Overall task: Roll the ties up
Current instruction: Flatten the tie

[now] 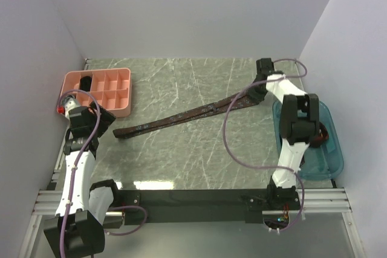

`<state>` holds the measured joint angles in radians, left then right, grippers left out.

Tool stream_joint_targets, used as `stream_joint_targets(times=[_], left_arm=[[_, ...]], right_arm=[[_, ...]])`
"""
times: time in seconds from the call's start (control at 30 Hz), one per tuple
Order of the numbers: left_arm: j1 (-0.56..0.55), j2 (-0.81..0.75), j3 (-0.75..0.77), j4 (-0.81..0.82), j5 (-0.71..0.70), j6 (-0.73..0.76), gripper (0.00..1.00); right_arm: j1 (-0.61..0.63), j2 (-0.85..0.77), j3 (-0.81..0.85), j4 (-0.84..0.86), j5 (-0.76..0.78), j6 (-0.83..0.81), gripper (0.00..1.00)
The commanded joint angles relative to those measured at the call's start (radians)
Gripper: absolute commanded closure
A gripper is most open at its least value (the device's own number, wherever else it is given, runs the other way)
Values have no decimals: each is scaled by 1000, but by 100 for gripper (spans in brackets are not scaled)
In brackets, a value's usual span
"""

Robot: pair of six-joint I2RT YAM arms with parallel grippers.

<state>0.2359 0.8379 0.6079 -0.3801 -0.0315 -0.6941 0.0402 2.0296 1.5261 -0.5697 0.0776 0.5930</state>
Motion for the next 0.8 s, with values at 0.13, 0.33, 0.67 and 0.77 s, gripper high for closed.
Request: stream_joint_targets(times=[0.13,0.33,0.67,0.77], left_arm=[[-15,1,-5,37,24,16,3],[-18,-10,-5,37,24,16,4],[-27,-29,-7,38,24,15,3],[-29,-31,-7,41,36,13,3]], right_arm=[[101,-261,-332,269,-65,218,59],[136,-310,-451,336,-52,370,55],[168,-286,-526,450,-58,514,50],[185,-256,-523,452,-33,553,50]])
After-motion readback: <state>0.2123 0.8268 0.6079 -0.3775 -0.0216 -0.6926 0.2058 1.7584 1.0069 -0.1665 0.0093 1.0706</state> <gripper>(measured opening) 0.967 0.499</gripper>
